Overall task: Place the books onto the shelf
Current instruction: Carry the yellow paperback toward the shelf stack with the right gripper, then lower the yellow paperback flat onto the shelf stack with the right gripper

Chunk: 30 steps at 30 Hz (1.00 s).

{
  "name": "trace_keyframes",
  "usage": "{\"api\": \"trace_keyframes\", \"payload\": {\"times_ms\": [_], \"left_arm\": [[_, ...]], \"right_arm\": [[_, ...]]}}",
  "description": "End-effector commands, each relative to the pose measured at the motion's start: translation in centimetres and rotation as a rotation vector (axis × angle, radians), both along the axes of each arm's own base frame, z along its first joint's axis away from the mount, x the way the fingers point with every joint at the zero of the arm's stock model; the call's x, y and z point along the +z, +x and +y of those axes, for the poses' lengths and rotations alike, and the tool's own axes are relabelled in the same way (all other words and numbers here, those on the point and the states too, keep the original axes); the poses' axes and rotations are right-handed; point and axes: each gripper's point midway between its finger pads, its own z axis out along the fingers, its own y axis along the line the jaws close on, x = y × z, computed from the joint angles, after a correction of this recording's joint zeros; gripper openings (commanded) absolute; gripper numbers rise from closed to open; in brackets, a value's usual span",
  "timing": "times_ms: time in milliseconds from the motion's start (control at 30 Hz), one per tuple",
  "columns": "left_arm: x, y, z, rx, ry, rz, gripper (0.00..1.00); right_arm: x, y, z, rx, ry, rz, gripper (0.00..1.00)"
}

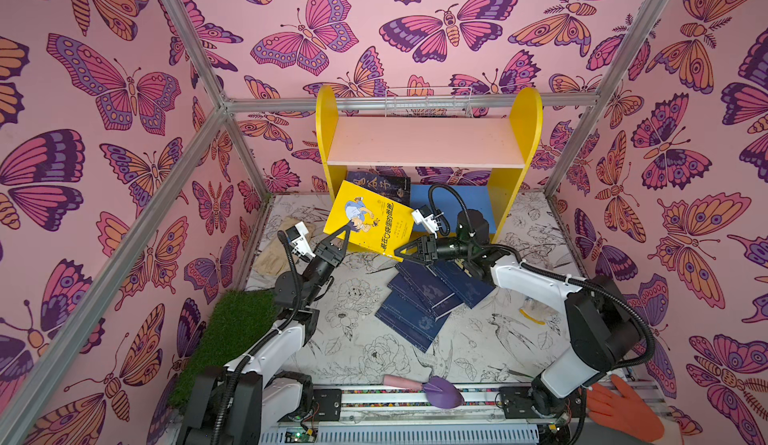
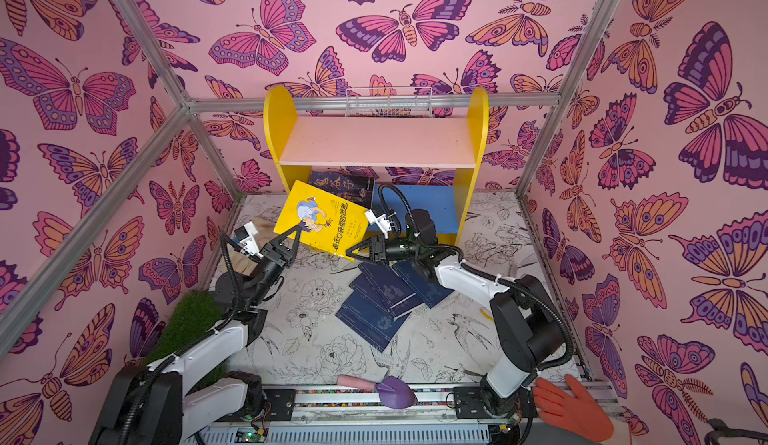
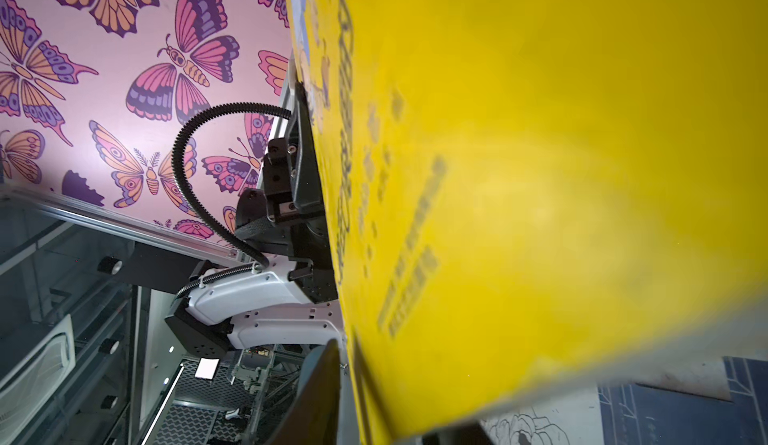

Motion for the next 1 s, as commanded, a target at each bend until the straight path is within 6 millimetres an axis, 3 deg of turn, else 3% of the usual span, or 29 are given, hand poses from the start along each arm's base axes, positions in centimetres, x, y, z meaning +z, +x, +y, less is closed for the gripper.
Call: {"api": "trace_keyframes", "payload": {"times_ms": [0,133,167,233,333,400,467,567,667,800,967], "left_arm": [[2.6,-0.7,-0.5,0.013,0.022,-0.137,0.0],[-0.2,0.3,-0.5,0.024,0.04,-0.046,0.0],[-1.2,0.5,-0.5,0.026,0.049,-0.003,0.05],[-3.2,0.9,-0.4,0.036,0.08,0.09,0.41],[-6.0,0.9,0.4,0.086,0.138,0.234,0.72],[-8.8,0.5,1.8,0.163,0.194,0.388,0.8],[-11.5,-0.3,3.7,0.249,0.251,0.531,0.82],[-14.6,-2.0,5.7,0.326,0.353,0.702,0.85],[-16.7,-3.2,6.3,0.329,0.434,0.811,0.85],[-17.9,-3.8,6.1,0.31,0.427,0.856,0.85],[-17.9,-3.7,6.0,0.3,0.429,0.859,0.85]], "right_arm": [[4.5,0.1,0.5,-0.015,0.07,-0.104,0.19],[5.7,1.7,-0.4,-0.112,0.055,-0.13,0.08],[7.0,1.9,-1.2,-0.146,0.063,-0.153,0.05],[7.4,3.2,-2.2,-0.209,0.039,-0.165,0.01],[7.3,5.1,-3.9,-0.273,-0.01,-0.186,0.0],[6.8,6.4,-5.0,-0.292,-0.056,-0.178,0.0],[6.6,7.3,-5.7,-0.295,-0.089,-0.169,0.0],[4.0,9.2,-5.9,-0.275,-0.172,-0.111,0.0],[3.0,10.1,-5.4,-0.237,-0.226,-0.107,0.0],[2.8,11.6,-4.6,-0.217,-0.222,-0.112,0.0],[2.8,13.1,-3.9,-0.207,-0.218,-0.118,0.0]]}}
